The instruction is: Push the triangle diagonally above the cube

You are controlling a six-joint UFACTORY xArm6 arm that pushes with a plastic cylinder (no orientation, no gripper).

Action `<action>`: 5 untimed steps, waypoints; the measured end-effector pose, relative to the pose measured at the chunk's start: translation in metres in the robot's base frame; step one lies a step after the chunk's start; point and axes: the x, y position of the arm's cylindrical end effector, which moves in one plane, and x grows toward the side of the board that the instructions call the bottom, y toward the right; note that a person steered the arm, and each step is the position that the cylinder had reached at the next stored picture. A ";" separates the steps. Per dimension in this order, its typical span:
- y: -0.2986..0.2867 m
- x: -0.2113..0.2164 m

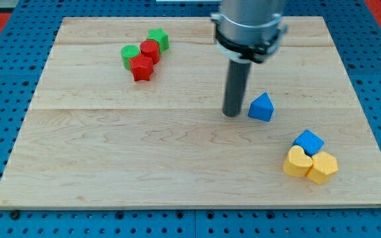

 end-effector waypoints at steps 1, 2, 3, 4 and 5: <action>0.035 -0.020; 0.069 0.011; 0.076 0.040; 0.080 -0.011; 0.079 -0.105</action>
